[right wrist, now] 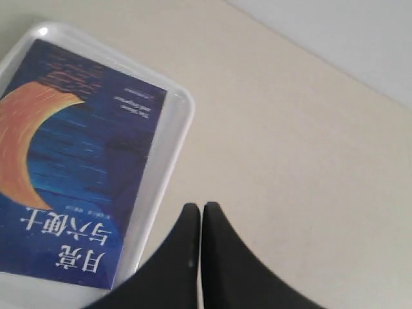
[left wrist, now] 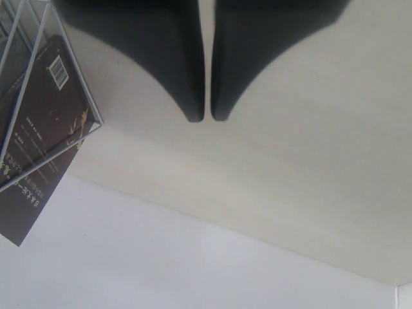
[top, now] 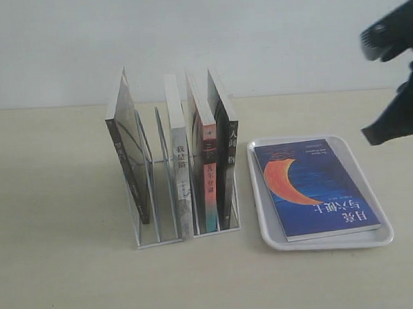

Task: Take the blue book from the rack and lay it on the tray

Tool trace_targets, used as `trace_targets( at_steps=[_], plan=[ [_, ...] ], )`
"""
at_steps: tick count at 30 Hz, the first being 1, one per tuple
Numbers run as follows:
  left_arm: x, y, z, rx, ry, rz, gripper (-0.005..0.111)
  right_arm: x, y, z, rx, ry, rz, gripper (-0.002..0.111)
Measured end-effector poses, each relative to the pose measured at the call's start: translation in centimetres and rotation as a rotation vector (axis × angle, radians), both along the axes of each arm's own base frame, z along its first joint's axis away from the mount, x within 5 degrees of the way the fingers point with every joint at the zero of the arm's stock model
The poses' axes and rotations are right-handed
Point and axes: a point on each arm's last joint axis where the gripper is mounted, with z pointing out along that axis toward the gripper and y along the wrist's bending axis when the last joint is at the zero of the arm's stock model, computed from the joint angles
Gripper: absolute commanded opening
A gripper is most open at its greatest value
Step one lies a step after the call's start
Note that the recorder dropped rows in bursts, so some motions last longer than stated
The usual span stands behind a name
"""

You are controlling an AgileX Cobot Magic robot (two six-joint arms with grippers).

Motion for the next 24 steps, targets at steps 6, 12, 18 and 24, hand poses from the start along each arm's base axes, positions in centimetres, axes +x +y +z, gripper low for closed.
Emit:
trace_targets(
  at_steps=[6, 12, 18, 24],
  plan=[
    [0.0, 0.0, 0.0, 0.000, 0.000, 0.000, 0.004, -4.5, -5.0, -0.9, 0.158, -0.109, -0.215, 0.001],
    [0.0, 0.0, 0.0, 0.000, 0.000, 0.000, 0.004, -9.8, -5.9, -1.0, 0.249, -0.323, -0.190, 0.001],
    [0.0, 0.0, 0.0, 0.000, 0.000, 0.000, 0.004, -14.8, -5.8, -2.6, 0.331, -0.497, -0.153, 0.001],
    [0.0, 0.0, 0.0, 0.000, 0.000, 0.000, 0.004, -18.3, -5.9, -6.4, 0.423, -0.608, -0.167, 0.001]
  ],
)
